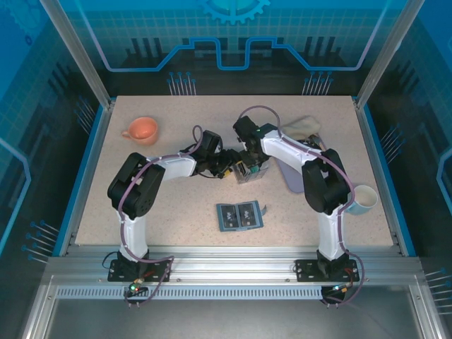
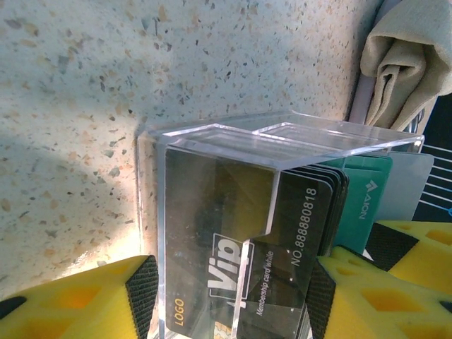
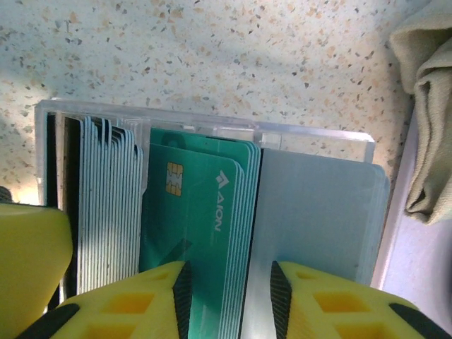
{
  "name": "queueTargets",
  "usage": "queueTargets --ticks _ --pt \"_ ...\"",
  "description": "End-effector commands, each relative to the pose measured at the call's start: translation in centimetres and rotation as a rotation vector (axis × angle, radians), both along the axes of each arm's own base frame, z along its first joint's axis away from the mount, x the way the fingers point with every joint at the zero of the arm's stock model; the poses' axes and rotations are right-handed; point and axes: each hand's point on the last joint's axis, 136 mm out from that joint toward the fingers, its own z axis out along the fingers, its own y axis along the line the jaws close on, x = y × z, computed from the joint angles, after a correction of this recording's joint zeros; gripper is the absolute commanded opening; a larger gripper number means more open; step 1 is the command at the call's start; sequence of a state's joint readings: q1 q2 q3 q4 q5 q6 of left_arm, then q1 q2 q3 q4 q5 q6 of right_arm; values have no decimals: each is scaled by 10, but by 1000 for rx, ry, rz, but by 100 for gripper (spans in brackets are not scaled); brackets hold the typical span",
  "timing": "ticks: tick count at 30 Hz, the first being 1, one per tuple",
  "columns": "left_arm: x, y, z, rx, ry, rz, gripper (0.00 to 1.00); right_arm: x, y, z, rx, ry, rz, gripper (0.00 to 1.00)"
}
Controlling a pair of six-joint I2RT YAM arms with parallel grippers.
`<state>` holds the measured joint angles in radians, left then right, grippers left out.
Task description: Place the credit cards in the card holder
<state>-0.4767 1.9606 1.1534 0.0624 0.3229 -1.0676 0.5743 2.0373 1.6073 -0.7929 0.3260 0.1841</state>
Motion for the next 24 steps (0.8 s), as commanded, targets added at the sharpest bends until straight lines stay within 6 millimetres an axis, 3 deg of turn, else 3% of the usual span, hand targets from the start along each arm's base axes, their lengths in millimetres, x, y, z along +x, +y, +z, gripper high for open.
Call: queueTargets --ticks 1,9,16,24 --pt "-13 10 -14 36 58 14 59 -7 -2 3 -51 -20 26 34" --pt "-14 10 -15 34 60 7 58 -2 -5 23 -56 -73 25 32" --pt "-15 10 -16 34 64 7 58 -2 -7 26 -64 -83 23 33" --pt "-16 10 -15 31 62 4 57 -5 -4 19 -52 -51 28 24"
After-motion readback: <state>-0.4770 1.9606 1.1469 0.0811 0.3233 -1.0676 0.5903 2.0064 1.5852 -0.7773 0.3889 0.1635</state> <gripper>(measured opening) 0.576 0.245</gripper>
